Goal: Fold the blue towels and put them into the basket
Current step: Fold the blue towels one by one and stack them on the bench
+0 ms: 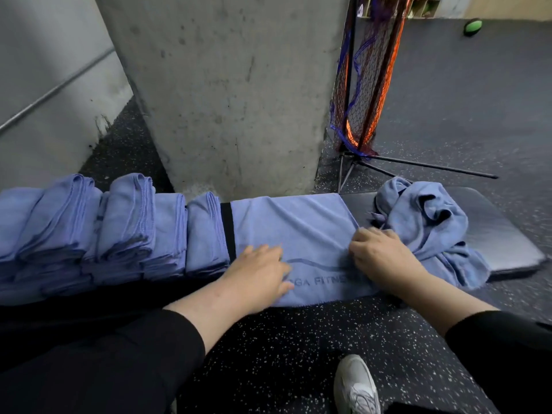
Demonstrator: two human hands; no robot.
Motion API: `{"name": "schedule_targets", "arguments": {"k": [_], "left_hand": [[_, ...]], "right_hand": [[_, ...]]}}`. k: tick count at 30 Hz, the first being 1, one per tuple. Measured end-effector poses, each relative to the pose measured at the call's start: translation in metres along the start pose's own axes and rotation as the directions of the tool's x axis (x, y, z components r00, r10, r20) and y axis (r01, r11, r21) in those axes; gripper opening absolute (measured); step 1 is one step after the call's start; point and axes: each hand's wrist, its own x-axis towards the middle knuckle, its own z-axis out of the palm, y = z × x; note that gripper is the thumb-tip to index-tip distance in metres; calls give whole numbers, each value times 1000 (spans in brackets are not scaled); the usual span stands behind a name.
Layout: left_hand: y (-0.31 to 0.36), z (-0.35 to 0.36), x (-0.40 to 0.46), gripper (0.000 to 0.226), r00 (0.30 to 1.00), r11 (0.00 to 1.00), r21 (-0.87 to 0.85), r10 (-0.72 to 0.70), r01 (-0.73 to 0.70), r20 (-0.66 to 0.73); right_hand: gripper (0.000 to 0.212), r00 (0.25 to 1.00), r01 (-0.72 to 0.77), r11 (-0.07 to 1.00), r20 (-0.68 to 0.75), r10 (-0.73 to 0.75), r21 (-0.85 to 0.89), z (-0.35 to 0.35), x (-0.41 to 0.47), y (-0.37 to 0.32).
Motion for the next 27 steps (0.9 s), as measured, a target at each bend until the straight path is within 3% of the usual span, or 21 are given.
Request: {"name": "schedule_targets", "arguments": {"k": [3, 6, 8, 14, 17, 19, 21, 25, 27], "left_hand": [[2, 16, -8, 50, 994, 987, -159, -5, 21, 106], [-4, 19, -5, 66, 984, 982, -181, -20, 53, 178], [-8, 19, 1, 69, 981, 982, -178, -26, 60, 191], [-15, 15, 15, 72, 982, 975, -211, -35, 74, 185], [-7, 16, 15, 66, 999, 984, -170, -46, 50, 30], [6, 17, 11, 56, 997, 992, -127, 16, -26, -80], [21, 21, 9, 57, 990, 995, -65, 72, -81, -122], [37, 23, 20, 58, 988, 997, -79, -17, 5, -153], [42, 18, 28, 53, 989, 991, -119, -73, 58, -131]], "right_hand": [[32, 989, 99, 961, 79, -124, 257, -4, -16, 3], [77, 965, 85, 970, 224, -138, 229, -3, -24, 5], [93, 929, 66, 977, 344, -134, 201, -1, -24, 6], [77, 943, 90, 961, 290, -167, 260, 3, -20, 12], [61, 967, 122, 958, 185, -173, 258, 3, -20, 13], [39, 984, 138, 960, 75, -161, 244, 5, -21, 9], [31, 990, 124, 971, 39, -135, 206, 9, -19, 6], [20, 997, 59, 995, 35, -62, 85, 16, -11, -4], [8, 1000, -22, 993, 13, 21, 113, 14, -7, -10]]}}
